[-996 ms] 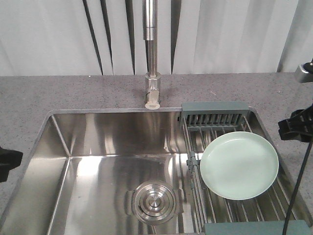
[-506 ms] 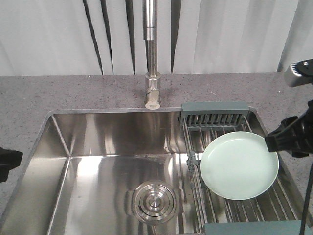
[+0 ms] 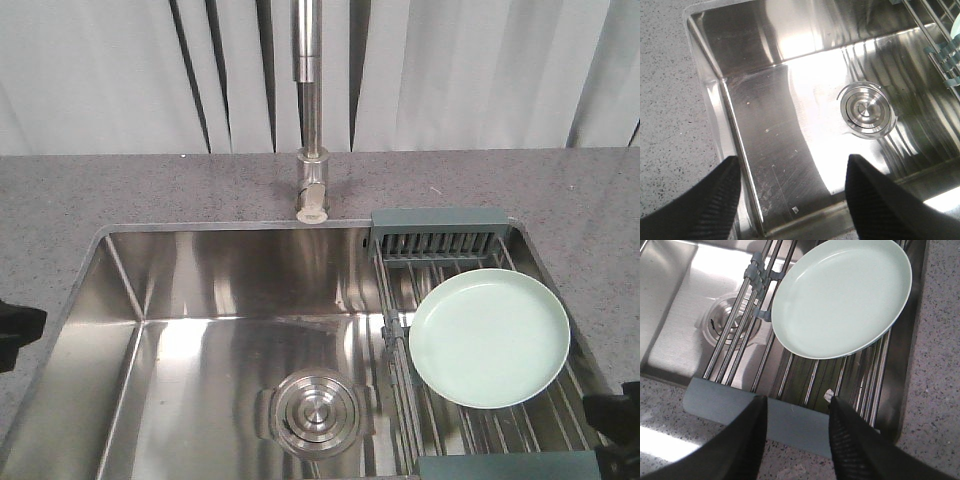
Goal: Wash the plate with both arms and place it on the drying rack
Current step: 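Reach the left gripper toward the faucet handle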
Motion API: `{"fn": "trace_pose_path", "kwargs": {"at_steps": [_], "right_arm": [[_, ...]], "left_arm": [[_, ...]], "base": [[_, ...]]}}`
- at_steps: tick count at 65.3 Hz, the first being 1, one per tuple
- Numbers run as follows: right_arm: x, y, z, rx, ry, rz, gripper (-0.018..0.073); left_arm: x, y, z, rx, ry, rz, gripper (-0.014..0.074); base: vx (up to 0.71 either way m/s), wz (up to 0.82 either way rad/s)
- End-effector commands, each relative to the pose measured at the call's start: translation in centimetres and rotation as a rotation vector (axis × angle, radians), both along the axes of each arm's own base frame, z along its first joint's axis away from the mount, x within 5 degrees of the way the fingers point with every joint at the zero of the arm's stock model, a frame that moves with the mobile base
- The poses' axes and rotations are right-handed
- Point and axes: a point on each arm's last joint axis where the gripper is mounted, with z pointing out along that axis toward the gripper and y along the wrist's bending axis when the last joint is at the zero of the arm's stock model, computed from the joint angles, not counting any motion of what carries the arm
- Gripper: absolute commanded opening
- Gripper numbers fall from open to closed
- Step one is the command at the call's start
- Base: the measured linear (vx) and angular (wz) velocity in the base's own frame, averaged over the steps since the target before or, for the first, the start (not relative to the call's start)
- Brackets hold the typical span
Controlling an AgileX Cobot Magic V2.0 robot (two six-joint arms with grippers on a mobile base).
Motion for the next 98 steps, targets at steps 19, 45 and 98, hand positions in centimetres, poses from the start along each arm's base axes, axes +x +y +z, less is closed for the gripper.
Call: {"fn": "trace_pose_path", "kwargs": {"at_steps": [19,45,98], "right_arm": [[-1.4,-0.3,0.9,0.027,-0.125,-0.007,0.0291],[-1.4,-0.3,0.9,0.026,-0.123,-0.006,0.0291],[-1.4,-0.3,0.9,0.025,-0.122,-0.005,0.0291]], "left_arm": [[0.3,-0.1,1.3,-0.042,-0.091,0.017,0.0432],[11.5,-2.5,5.3,-0.06,-0.074,-0.04,0.0262],[19.1,-12.0,-2.4,-0.138,-0.263,-0.719,-0.0008]], "base": [[0.0,0.0],[0.0,0.0],[0.0,0.0]]}}
